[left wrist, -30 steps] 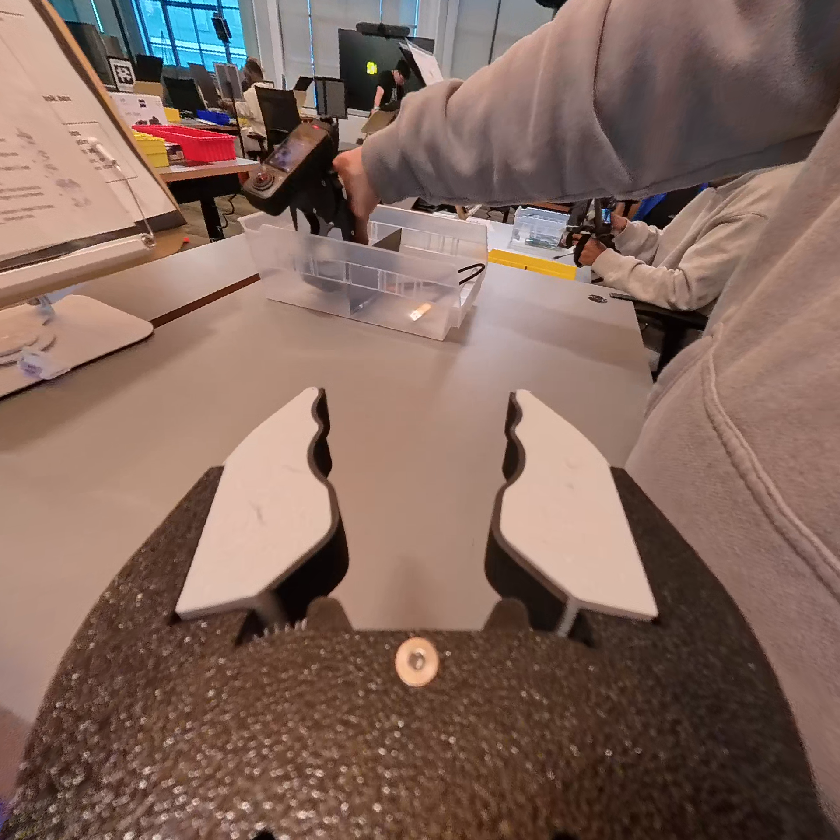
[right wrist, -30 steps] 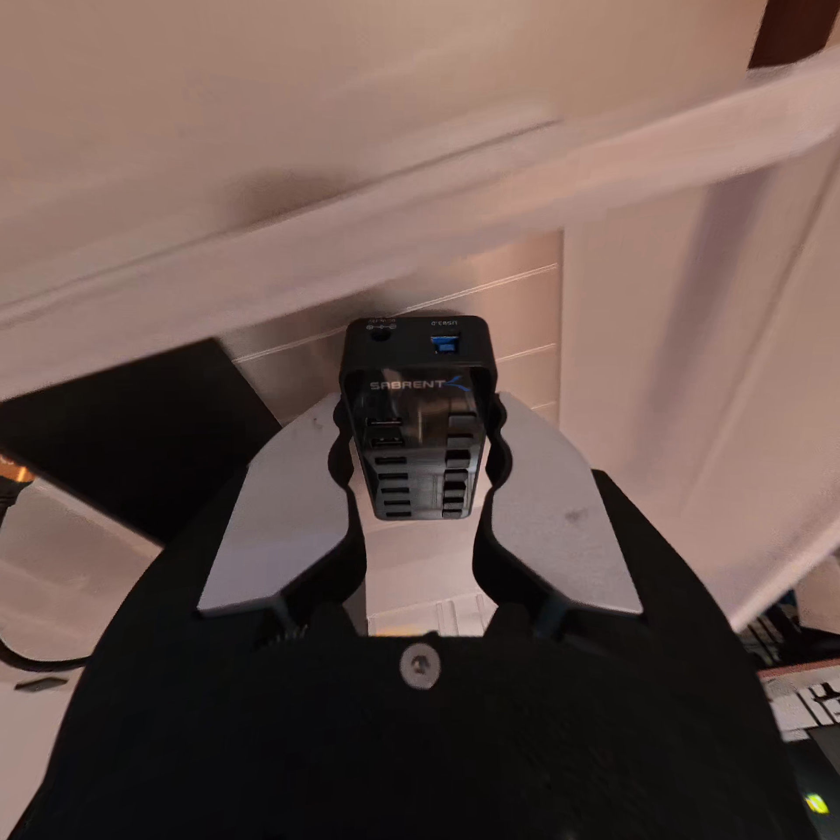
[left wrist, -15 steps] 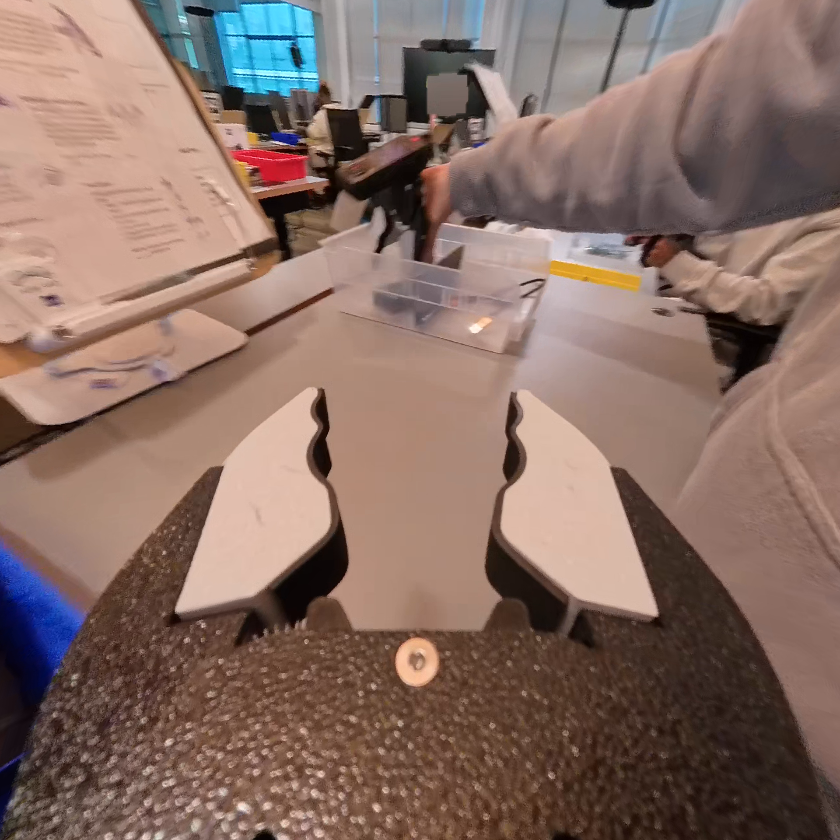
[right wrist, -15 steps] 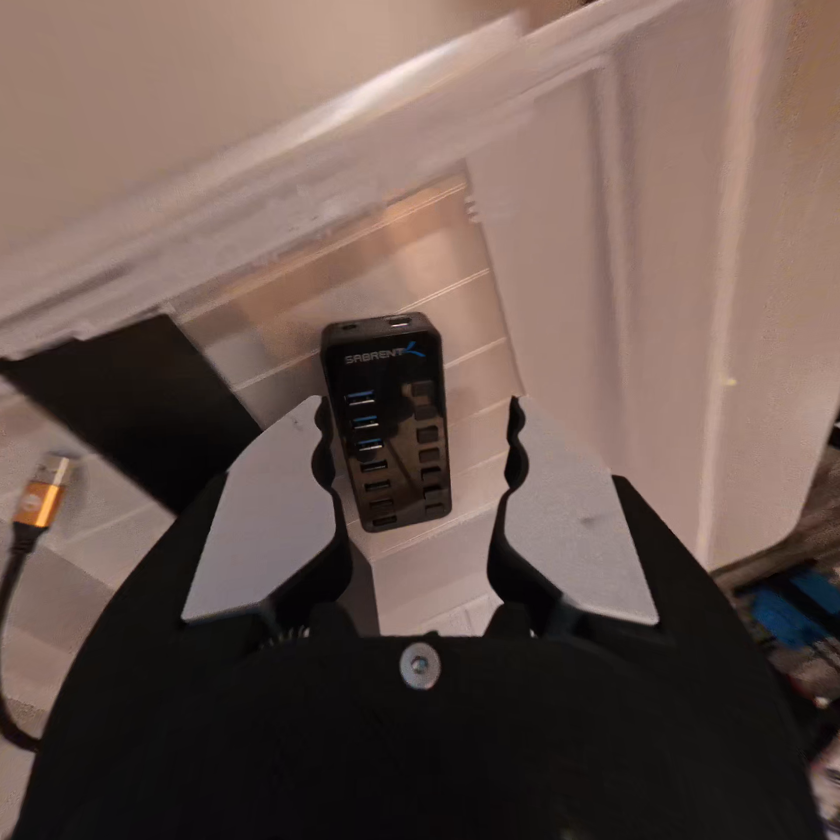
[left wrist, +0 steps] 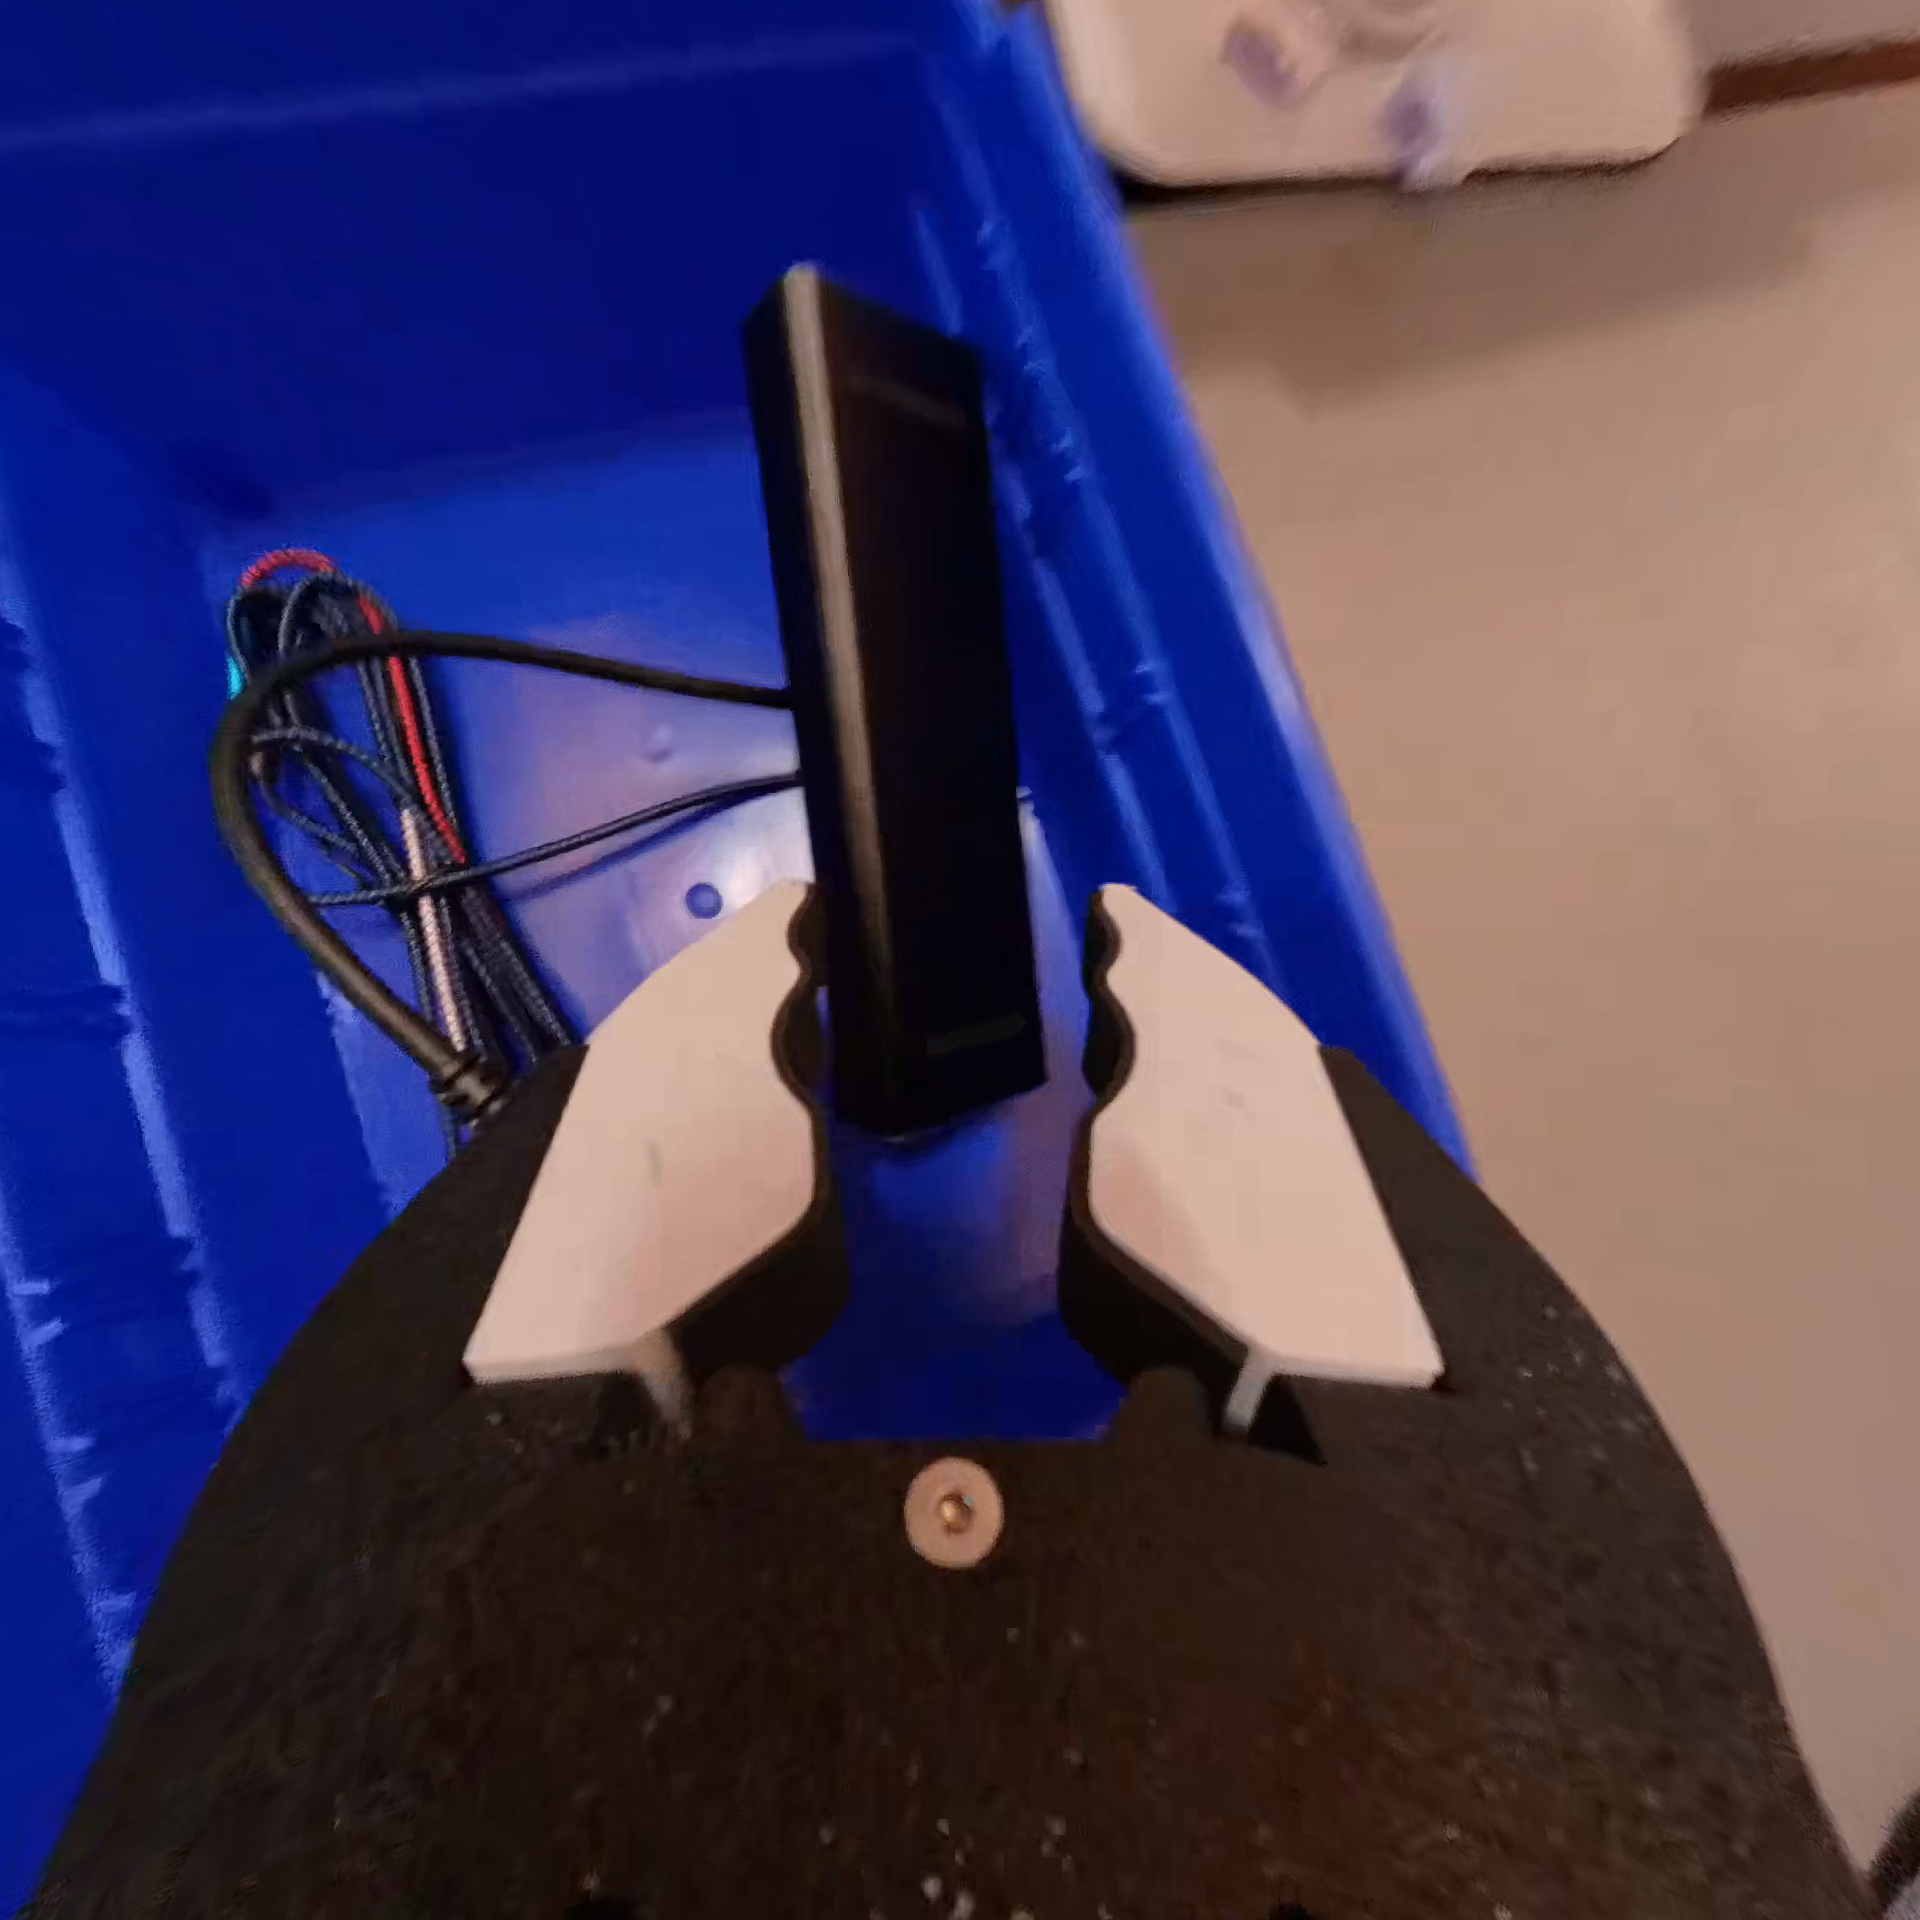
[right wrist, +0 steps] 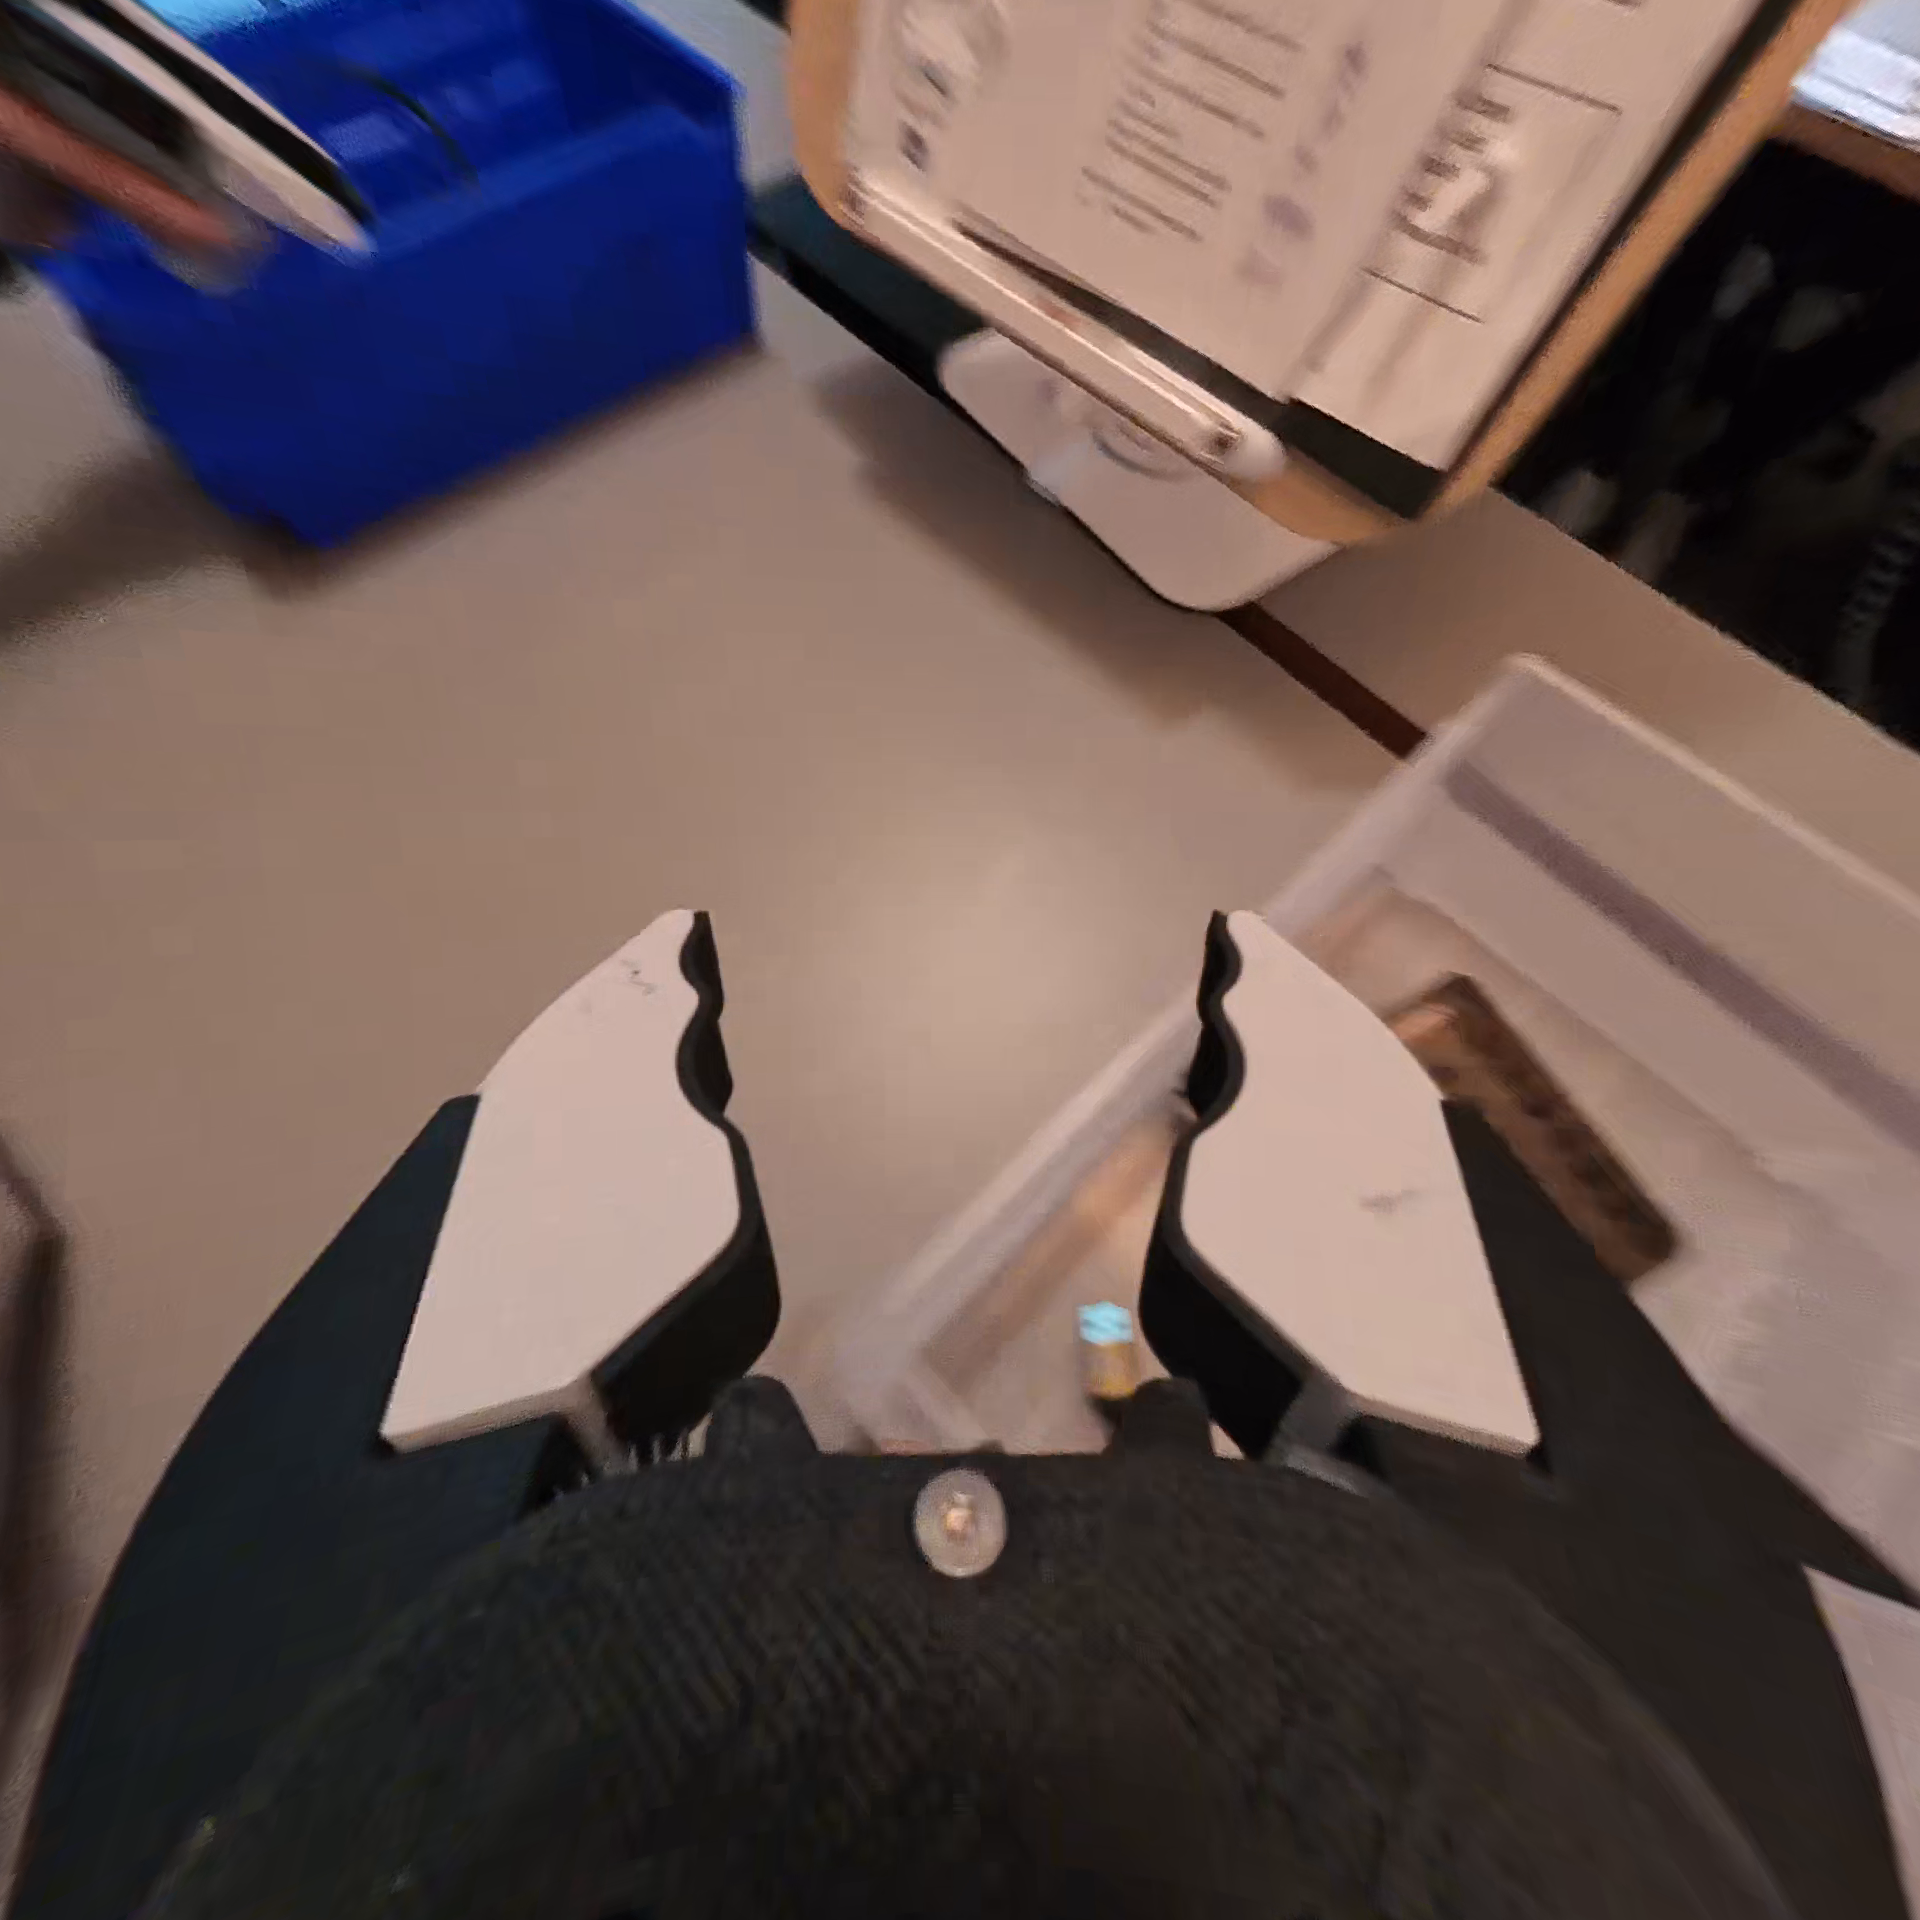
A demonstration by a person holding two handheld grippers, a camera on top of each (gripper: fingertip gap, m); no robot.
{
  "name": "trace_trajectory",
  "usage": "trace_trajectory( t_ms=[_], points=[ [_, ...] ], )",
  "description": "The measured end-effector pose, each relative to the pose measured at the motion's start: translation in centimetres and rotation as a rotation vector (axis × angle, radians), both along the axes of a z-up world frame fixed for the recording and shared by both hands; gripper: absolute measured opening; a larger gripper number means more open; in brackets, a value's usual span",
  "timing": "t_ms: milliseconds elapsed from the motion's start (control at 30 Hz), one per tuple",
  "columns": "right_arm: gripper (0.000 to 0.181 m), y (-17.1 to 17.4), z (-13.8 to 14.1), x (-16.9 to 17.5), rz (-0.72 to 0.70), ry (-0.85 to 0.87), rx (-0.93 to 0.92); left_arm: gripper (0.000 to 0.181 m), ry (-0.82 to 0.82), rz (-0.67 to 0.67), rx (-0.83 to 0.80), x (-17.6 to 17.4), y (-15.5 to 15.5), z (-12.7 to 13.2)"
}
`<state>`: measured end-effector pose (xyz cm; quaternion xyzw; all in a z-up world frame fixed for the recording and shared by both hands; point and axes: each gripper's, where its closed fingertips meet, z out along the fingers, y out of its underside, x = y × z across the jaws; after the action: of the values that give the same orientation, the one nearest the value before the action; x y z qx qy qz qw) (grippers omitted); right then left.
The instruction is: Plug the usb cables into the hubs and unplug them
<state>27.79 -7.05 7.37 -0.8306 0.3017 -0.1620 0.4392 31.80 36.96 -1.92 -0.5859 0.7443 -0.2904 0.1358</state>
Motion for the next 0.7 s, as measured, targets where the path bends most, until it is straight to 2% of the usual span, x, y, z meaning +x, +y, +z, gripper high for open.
trace_trajectory(
  t_ms=[33,100,200,267,367,600,700],
  points=[
    [0.088,1.3,0.0,-1.4,0.023,0.004,0.058,0.042,0.077,0.003,0.019,0.2,0.1,-0.9],
    [0.087,2.9,-0.7,-3.9,0.051,0.020,0.107,0.048,0.201,0.003,0.065,0.4,0.0,-2.2],
    [0.088,4.0,-2.4,-6.6,0.083,0.047,0.094,0.051,0.237,-0.001,0.161,1.5,0.1,-3.4],
    [0.088,4.3,-3.1,-7.8,0.094,0.061,0.091,0.062,0.285,-0.004,0.219,1.7,0.4,-4.6],
    [0.087,4.7,-3.4,-8.8,0.086,0.081,0.126,0.061,0.357,-0.061,0.227,1.3,-0.1,-6.6],
    [0.083,5.5,-2.6,-9.1,0.059,0.083,0.227,0.063,0.239,-0.115,0.279,1.7,0.7,-6.3],
    [0.083,6.1,-2.2,-8.8,0.068,0.074,0.233,0.062,0.167,-0.129,0.275,1.5,0.4,-5.2]
  ],
)
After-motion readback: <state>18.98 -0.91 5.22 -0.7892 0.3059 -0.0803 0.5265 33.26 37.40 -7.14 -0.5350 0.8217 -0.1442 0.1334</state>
